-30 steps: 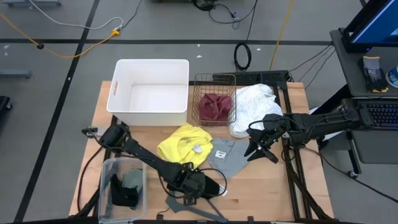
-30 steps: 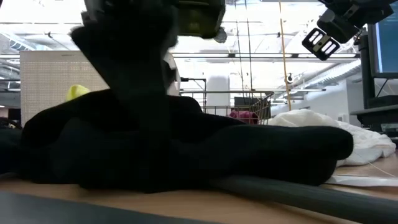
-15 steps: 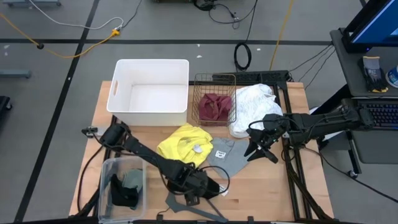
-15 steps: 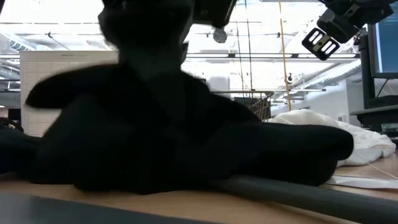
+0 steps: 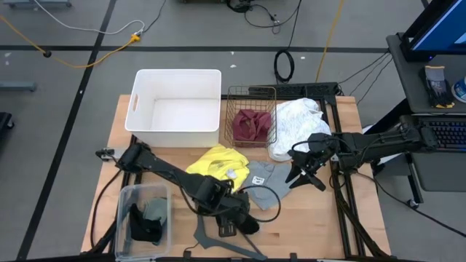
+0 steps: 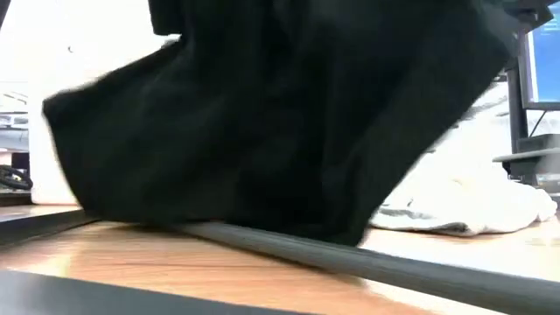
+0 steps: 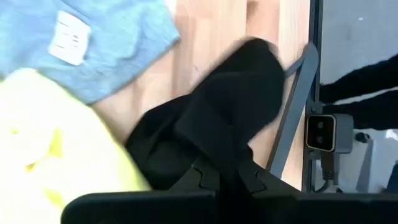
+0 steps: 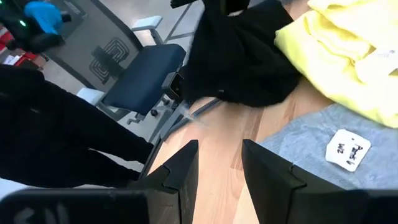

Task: Pick & Place Cloths
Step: Put the black underwear into the wire basket

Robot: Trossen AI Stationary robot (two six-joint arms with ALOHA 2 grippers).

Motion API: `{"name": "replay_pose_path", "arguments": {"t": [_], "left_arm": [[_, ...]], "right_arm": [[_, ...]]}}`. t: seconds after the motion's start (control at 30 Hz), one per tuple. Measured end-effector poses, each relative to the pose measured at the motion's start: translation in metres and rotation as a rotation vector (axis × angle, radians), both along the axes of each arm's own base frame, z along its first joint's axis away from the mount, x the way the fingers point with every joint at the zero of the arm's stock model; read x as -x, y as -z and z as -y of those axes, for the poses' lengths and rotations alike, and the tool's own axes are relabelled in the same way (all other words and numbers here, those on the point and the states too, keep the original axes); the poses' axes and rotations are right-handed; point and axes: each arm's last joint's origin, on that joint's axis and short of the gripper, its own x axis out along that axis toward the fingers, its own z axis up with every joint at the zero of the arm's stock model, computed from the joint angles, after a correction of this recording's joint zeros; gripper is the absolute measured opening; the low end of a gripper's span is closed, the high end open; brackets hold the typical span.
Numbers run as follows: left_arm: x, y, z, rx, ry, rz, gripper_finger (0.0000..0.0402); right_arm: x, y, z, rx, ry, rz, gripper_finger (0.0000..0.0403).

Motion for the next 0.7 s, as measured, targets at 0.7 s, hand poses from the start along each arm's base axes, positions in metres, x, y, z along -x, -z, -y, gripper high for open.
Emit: {"name": "replay_pose_path", "arguments": {"t": [0.7], "left_arm": [[0.03, -0.141, -0.039, -0.229, -0.103, 0.52, 0.0]], "right_arm": [[-0.013, -0.045, 0.0, -0.004, 0.044, 0.523, 0.0115]]}}
